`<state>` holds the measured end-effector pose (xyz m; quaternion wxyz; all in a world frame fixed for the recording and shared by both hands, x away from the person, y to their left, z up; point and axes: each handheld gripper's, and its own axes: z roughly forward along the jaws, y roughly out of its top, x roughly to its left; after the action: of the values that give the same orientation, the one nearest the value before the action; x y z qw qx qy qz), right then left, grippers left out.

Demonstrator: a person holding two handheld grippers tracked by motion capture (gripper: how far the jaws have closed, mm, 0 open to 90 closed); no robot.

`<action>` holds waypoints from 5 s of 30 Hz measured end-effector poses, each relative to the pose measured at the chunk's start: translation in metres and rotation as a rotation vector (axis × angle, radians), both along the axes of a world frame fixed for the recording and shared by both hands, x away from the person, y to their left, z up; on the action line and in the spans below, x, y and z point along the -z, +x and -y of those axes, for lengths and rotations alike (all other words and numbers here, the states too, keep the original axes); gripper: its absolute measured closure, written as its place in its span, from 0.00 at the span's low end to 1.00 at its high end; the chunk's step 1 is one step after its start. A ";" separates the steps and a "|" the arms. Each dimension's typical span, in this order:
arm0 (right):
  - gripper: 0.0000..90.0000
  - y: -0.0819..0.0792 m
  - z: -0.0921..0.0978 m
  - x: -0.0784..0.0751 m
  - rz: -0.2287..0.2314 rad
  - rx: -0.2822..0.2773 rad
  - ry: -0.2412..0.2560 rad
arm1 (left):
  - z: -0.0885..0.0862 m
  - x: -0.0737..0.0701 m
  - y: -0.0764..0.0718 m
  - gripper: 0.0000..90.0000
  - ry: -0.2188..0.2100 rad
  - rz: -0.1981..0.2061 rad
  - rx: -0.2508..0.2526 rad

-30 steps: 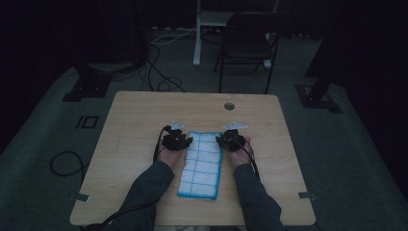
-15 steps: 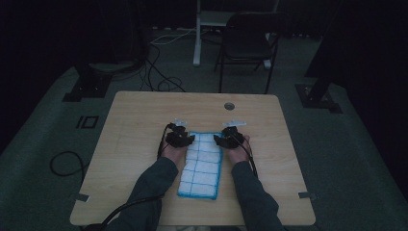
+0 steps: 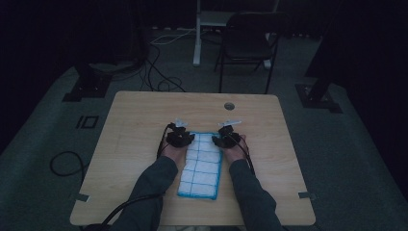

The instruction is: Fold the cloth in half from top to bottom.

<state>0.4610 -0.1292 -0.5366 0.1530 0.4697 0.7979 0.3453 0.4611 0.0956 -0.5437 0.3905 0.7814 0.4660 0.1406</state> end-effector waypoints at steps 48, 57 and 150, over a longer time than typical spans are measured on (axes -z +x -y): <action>0.95 -0.006 0.011 -0.052 0.110 -0.072 0.193 | -0.022 -0.053 -0.013 0.98 -0.178 0.065 0.015; 0.95 -0.032 0.011 -0.061 0.138 -0.112 0.212 | -0.027 -0.057 -0.036 0.98 -0.210 0.092 0.037; 0.94 -0.151 0.020 -0.007 0.087 -0.188 0.249 | -0.052 -0.019 -0.160 0.90 -0.278 0.077 0.053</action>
<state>0.3097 -0.1495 -0.5291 0.0953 0.3930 0.7819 0.4744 0.3008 0.1478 -0.5248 0.5161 0.7258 0.4450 0.0943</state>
